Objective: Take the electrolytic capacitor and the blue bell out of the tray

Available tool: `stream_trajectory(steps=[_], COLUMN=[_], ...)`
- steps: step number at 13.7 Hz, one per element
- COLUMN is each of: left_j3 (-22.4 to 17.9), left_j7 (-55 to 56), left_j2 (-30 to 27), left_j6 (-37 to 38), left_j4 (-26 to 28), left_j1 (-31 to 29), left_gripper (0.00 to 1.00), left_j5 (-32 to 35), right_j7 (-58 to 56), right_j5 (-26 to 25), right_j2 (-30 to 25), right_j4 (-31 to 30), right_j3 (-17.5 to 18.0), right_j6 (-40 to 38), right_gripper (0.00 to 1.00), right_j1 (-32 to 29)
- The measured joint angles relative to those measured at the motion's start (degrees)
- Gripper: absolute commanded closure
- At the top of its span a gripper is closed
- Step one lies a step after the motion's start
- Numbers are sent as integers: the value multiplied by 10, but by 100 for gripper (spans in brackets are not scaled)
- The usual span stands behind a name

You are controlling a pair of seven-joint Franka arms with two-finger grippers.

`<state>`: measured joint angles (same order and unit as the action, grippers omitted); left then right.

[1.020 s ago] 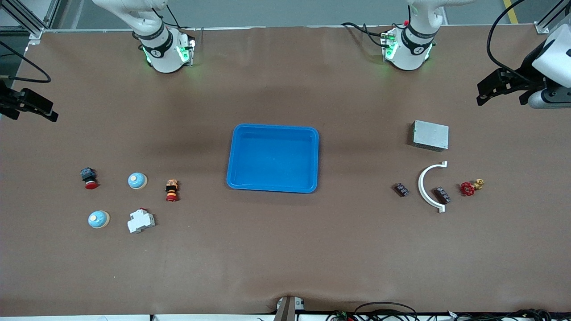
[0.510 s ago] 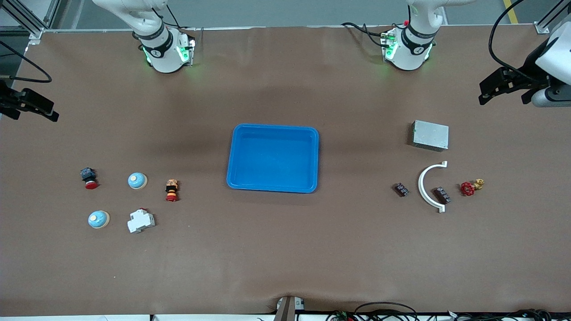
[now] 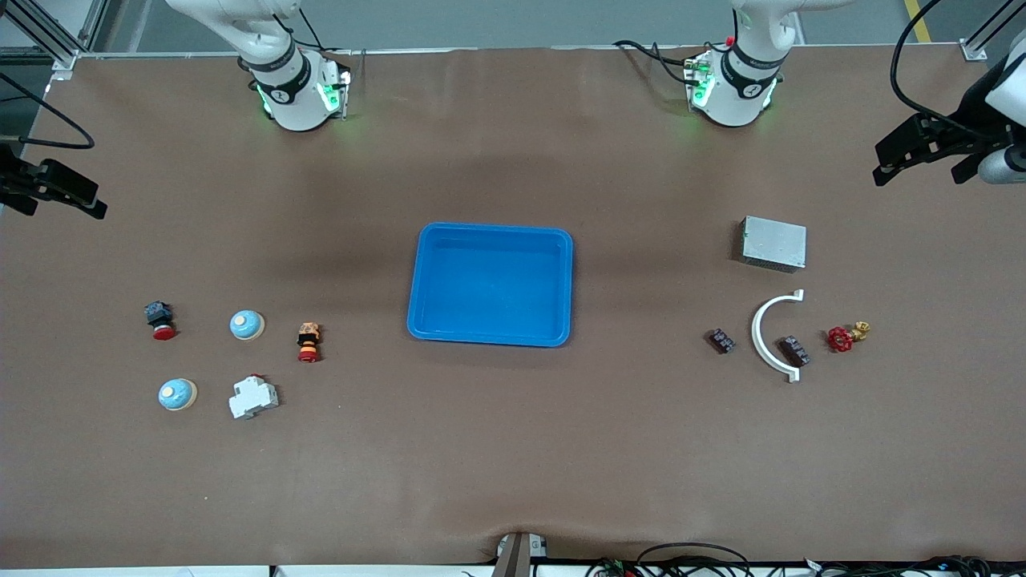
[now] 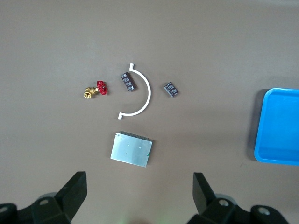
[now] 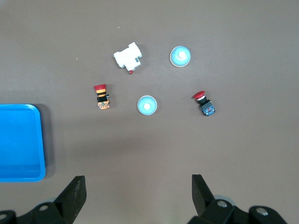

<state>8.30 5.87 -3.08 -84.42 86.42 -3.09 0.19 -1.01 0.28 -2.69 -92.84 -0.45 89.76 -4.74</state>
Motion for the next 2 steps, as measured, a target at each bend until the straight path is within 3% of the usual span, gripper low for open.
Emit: stream_trajectory(steps=[2], left_j3=[0], left_j7=[0], left_j2=[0], left_j6=[0], left_j4=[-1], left_j1=[0], left_gripper=[0], left_j5=[0], right_j7=[0], right_j5=[0], right_j2=[0], right_j4=[0], right_j3=[0], right_j6=[0], right_gripper=[0], right_j1=[0])
